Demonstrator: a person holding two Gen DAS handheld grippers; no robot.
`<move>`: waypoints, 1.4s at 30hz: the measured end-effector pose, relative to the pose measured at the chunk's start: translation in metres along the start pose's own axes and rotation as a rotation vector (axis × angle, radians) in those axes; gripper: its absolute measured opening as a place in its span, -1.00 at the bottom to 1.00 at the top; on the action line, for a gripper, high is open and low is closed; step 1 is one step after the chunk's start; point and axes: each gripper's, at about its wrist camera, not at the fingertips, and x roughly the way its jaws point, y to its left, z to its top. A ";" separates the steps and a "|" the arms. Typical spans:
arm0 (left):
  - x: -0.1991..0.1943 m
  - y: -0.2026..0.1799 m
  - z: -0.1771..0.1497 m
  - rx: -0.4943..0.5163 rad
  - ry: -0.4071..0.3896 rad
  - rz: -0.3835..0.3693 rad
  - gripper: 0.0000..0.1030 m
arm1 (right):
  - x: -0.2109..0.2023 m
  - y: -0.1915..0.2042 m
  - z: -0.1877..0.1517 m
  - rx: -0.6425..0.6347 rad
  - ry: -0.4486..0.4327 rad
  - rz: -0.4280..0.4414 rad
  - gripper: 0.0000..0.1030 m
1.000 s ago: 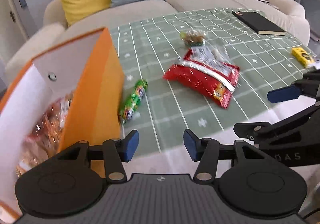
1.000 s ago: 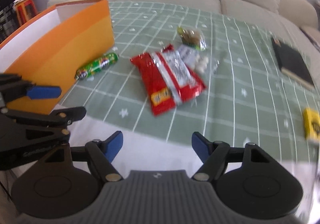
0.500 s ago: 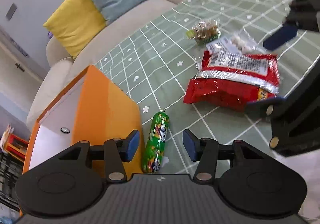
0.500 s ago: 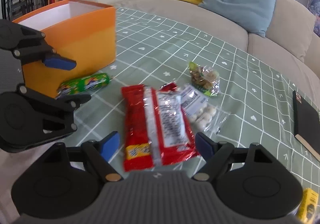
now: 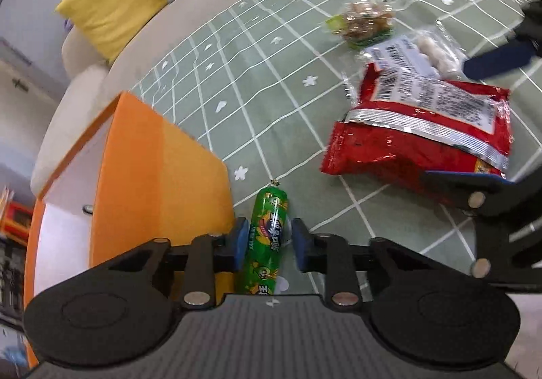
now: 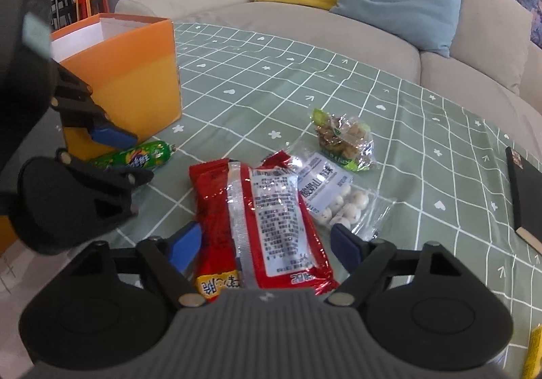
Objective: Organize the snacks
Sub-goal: 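Grasp the green sausage stick with the left tool, then grasp the red snack bag with the right tool while the left tool holds the sausage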
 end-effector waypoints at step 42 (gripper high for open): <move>-0.046 -0.002 -0.057 -0.272 -0.119 -0.334 -0.53 | -0.003 -0.008 -0.010 0.165 0.112 -0.057 0.38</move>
